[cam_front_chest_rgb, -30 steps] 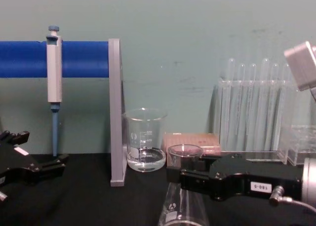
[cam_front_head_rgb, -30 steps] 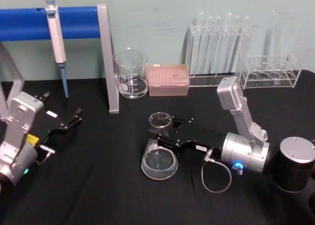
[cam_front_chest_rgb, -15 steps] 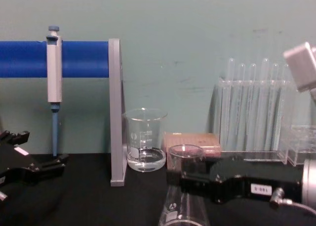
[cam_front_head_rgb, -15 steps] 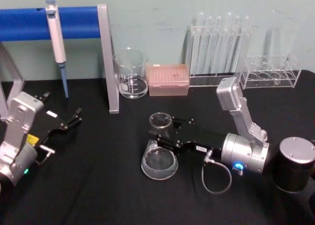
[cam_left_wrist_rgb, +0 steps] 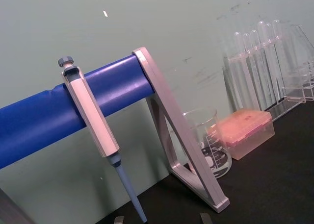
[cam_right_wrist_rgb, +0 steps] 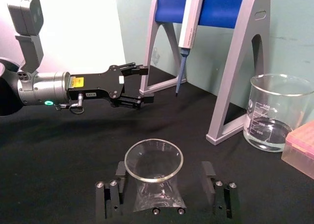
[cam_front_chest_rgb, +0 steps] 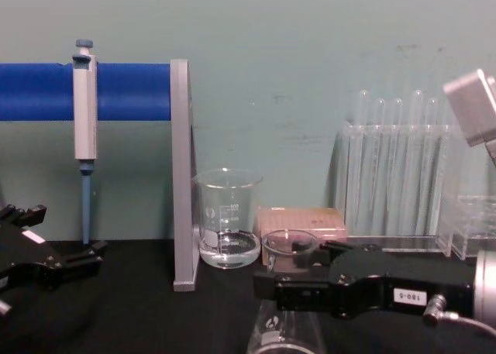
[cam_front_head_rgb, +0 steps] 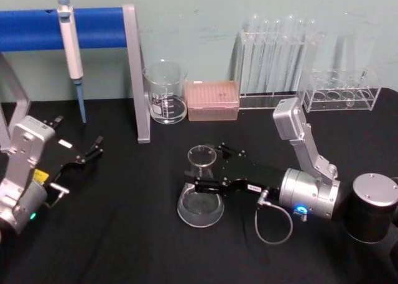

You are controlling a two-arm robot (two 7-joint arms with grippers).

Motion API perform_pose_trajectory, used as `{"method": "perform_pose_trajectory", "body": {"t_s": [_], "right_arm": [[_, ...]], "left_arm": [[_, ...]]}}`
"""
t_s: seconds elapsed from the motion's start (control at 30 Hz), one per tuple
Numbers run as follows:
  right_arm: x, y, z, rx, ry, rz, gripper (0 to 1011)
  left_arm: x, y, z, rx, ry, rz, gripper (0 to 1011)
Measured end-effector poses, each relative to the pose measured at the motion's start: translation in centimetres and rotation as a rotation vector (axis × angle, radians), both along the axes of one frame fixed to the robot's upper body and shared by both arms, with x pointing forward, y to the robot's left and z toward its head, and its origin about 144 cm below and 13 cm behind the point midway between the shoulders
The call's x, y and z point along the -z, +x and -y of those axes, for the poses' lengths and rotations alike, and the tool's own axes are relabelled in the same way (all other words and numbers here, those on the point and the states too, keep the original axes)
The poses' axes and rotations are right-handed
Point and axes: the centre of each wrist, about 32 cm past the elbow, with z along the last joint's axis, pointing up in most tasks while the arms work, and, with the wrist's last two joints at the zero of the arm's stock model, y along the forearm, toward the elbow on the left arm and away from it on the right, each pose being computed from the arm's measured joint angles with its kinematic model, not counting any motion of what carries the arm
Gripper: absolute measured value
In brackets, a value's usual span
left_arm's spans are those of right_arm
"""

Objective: Grasp the erlenmeyer flask with one hand, shake it three times, then place it back.

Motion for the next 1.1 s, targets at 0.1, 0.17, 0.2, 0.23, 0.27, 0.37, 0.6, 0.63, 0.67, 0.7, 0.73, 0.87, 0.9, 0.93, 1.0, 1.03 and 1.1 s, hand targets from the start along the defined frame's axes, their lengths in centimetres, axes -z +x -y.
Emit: {"method": "perform_pose_trajectory", "body": {"t_s": [0.1,0.17,0.2,0.23,0.27,0.37,0.6,0.63,0.67,0.7,0.73,0.87,0.9,0.93,1.0,1.03,1.1], "right_arm": [[-0.01,0.01,0.00,0.000,0.000,0.000,984],[-0.02,0.01,0.00,0.000,0.001,0.001,1003],[-0.02,0.01,0.00,0.000,0.001,0.001,1003],[-0.02,0.01,0.00,0.000,0.001,0.001,1003],[-0.02,0.01,0.00,0.000,0.001,0.001,1003],[-0.03,0.01,-0.01,0.000,0.002,0.001,1003],[-0.04,0.00,-0.01,0.000,0.003,0.002,1003],[-0.05,0.01,-0.01,0.000,0.003,0.002,1003],[-0.04,0.00,-0.02,0.000,0.003,0.002,1003],[-0.04,0.01,-0.02,0.000,0.003,0.002,1003],[-0.04,0.00,-0.01,0.000,0.003,0.002,1003],[-0.05,0.01,-0.02,0.000,0.003,0.002,1003],[-0.04,0.01,-0.01,0.000,0.003,0.002,1003],[-0.05,0.01,-0.02,0.000,0.003,0.002,1003],[-0.07,0.00,0.02,-0.001,0.002,0.003,1003],[-0.08,-0.02,0.04,-0.002,0.002,0.003,1003],[-0.08,-0.18,0.18,-0.004,0.000,0.000,1002]], "left_arm": [[0.00,0.00,0.00,0.000,0.000,0.000,1001],[0.00,0.00,0.00,0.000,0.000,0.000,1001],[0.00,0.00,0.00,0.000,0.000,0.000,1001],[0.00,0.00,0.00,0.000,0.000,0.000,1001],[0.00,0.00,0.00,0.000,0.000,0.000,1001],[0.00,0.00,0.00,0.000,0.000,0.000,1001],[0.00,0.00,0.00,0.000,0.000,0.000,1001],[0.00,0.00,0.00,0.000,0.000,0.000,1001],[0.00,0.00,0.00,0.000,0.000,0.000,1001],[0.00,0.00,0.00,0.000,0.000,0.000,1001],[0.00,0.00,0.00,0.000,0.000,0.000,1001],[0.00,0.00,0.00,0.000,0.000,0.000,1001],[0.00,0.00,0.00,0.000,0.000,0.000,1001],[0.00,0.00,0.00,0.000,0.000,0.000,1001],[0.00,0.00,0.00,0.000,0.000,0.000,1001],[0.00,0.00,0.00,0.000,0.000,0.000,1001],[0.00,0.00,0.00,0.000,0.000,0.000,1001]]}}
